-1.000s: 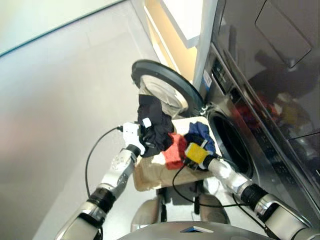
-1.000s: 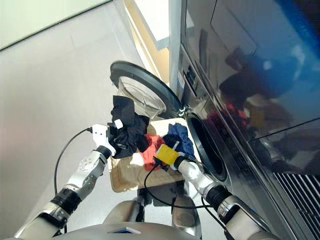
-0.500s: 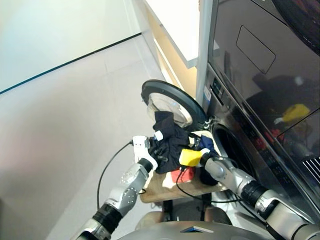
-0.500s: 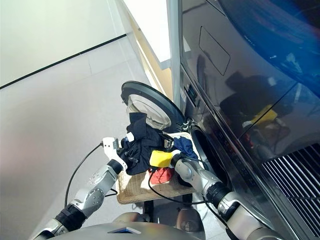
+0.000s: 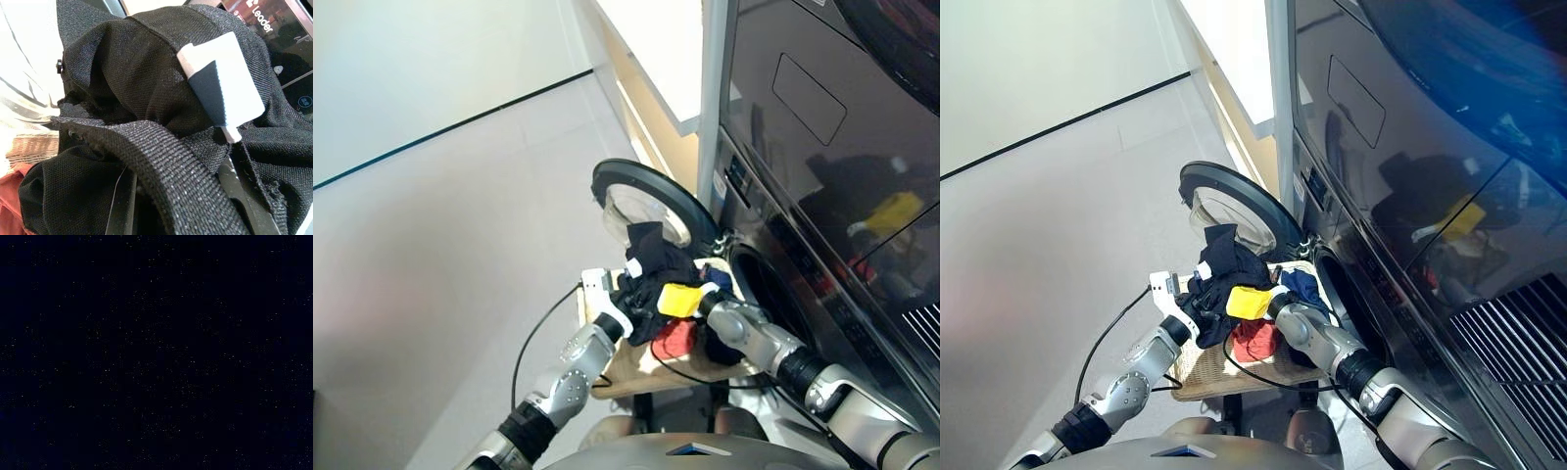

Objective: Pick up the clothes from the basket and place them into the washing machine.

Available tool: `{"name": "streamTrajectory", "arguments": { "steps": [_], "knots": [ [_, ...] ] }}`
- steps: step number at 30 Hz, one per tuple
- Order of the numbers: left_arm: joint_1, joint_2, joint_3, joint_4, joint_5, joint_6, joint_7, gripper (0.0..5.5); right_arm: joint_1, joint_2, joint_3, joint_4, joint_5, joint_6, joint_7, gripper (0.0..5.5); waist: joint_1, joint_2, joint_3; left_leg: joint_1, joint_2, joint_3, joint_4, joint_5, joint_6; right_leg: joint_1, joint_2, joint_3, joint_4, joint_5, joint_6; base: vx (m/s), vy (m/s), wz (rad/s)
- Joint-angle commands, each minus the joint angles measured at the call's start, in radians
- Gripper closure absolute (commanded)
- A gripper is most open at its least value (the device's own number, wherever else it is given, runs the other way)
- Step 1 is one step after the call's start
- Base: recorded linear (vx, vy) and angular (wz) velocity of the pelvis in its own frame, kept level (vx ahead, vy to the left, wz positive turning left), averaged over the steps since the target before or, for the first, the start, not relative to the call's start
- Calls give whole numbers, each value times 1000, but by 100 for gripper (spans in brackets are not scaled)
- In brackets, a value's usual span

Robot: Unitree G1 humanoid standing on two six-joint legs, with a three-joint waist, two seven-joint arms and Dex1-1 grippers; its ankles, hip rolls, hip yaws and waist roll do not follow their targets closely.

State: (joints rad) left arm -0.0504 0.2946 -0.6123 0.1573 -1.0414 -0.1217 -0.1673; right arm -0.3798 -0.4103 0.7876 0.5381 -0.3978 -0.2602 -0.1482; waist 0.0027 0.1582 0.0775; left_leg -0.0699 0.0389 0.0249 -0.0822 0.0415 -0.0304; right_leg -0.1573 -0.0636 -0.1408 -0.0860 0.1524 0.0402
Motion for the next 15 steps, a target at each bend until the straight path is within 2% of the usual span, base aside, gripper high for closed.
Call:
{"name": "streamTrajectory", "arguments": {
  "steps": [1, 3, 8, 9, 10, 13, 15],
  "knots": [
    [-36, 22, -17, -79, -7, -32, -21, 0, -41, 95, -60, 14, 88, -18, -49, 550, 14, -50, -42, -17, -58, 17, -5, 20, -4, 61, 13, 4, -1, -62, 63, 0, 0, 0],
    [-31, 22, 2, -72, 2, -41, -14, 0, -15, 99, -83, 17, 123, -21, -57, 550, 12, -50, -41, -16, -58, 17, -5, 18, -4, 63, 11, 3, -1, -62, 64, 0, 0, 0],
    [20, 7, 109, -61, 76, -109, 55, 0, 38, 118, -144, 11, 235, -35, -83, 550, 15, -50, -34, -17, -61, 14, -5, 19, -3, 61, 8, 3, -1, -60, 64, 0, 0, 0],
    [21, 7, 109, -62, 77, -109, 55, 0, 38, 118, -144, 10, 235, -35, -83, 550, 14, -50, -34, -17, -61, 14, -5, 19, -3, 61, 8, 3, -1, -60, 64, 0, 0, 0],
    [44, -8, 165, -59, 106, -145, 89, 0, 55, 123, -166, 6, 273, -41, -93, 550, 17, -52, -30, -19, -62, 15, -5, 20, -3, 59, 6, 2, -1, -58, 64, 0, 0, 0],
    [75, -57, 249, -30, 118, -199, 151, 0, 78, 147, -202, 19, 364, -48, -110, 550, 21, -55, -21, -25, -65, 13, -5, 22, -2, 53, 4, 0, -1, -54, 63, 0, 0, 0],
    [81, -65, 292, -20, 171, -230, 185, 0, 93, 156, -232, 20, 423, -50, -115, 550, 25, -56, -11, -31, -67, 12, -5, 24, -2, 47, 2, -1, -1, -51, 62, -26, 9, 8]
  ]
}}
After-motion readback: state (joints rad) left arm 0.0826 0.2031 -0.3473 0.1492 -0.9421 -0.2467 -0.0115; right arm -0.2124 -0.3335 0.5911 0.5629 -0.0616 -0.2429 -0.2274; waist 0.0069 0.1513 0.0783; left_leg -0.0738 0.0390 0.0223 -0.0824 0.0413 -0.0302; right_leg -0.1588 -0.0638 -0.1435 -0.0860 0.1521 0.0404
